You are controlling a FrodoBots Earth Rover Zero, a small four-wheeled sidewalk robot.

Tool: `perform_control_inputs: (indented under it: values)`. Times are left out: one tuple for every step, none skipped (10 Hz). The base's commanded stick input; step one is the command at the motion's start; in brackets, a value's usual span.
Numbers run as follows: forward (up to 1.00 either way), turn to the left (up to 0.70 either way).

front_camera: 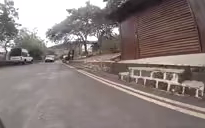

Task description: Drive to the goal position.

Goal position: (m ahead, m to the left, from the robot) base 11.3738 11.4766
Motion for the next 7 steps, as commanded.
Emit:
perform_control_inputs:
  values:
    - [0.0,0.0]
    - [0.0,0.0]
    - [0.7,0.0]
    - [0.7,0.0]
    - [0.7,0.0]
    - [0.7,0.0]
    - [0.7,0.0]
